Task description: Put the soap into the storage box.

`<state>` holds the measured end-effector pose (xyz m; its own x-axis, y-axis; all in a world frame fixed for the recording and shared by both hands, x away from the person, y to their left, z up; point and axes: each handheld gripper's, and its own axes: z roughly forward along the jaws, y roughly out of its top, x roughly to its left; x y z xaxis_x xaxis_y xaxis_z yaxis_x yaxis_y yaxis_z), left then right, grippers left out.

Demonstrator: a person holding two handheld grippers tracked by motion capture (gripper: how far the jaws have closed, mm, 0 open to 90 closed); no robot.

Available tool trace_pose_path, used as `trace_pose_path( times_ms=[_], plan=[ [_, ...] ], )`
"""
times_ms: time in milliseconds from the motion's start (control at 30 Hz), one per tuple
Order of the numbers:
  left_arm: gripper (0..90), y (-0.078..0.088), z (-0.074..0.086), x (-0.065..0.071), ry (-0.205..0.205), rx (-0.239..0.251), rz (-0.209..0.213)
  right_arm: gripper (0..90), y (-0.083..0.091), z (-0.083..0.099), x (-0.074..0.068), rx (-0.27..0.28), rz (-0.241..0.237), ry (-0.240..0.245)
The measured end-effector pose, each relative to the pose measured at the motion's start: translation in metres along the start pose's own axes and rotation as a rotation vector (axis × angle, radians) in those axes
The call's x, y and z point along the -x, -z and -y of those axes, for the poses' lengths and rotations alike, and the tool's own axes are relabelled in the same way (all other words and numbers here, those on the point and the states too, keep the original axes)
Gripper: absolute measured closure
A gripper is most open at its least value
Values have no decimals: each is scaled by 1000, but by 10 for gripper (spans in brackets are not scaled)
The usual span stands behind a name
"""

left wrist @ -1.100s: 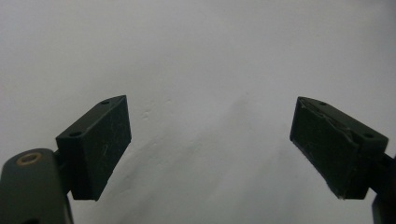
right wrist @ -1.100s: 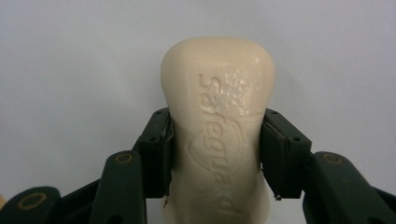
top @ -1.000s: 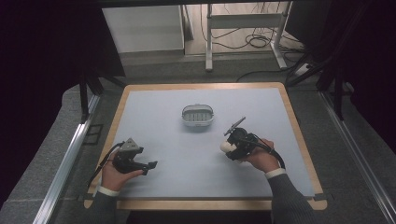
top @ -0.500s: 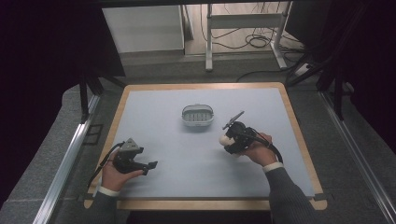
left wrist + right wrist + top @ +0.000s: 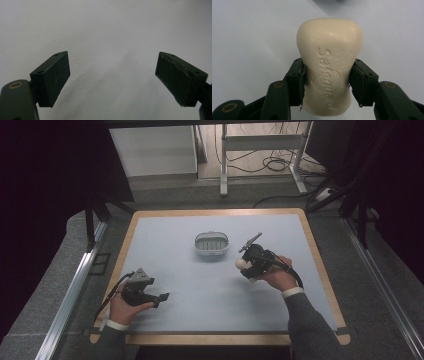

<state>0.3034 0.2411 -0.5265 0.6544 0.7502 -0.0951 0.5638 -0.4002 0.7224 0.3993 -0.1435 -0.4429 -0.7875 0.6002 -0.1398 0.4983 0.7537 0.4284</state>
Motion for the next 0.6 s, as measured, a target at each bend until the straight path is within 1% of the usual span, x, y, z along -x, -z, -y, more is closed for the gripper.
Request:
trace_pose_path(
  times_ms=[100,267,367,533,567,600],
  plan=[
    [130,0,0,0,-3,-3,0,494,1,-2,1,4,-1,1],
    [132,3,0,-1,2,12,-3,494,1,-7,2,8,7,20],
    [131,3,0,-1,0,10,-5,494,1,-10,3,15,7,28],
    [131,3,0,-2,-4,6,-4,494,2,-14,5,13,10,31],
    [131,3,0,-2,-4,5,-5,494,2,-15,6,14,-2,26],
    [131,3,0,-2,-4,6,-4,494,2,-15,6,14,-2,26]
  ],
)
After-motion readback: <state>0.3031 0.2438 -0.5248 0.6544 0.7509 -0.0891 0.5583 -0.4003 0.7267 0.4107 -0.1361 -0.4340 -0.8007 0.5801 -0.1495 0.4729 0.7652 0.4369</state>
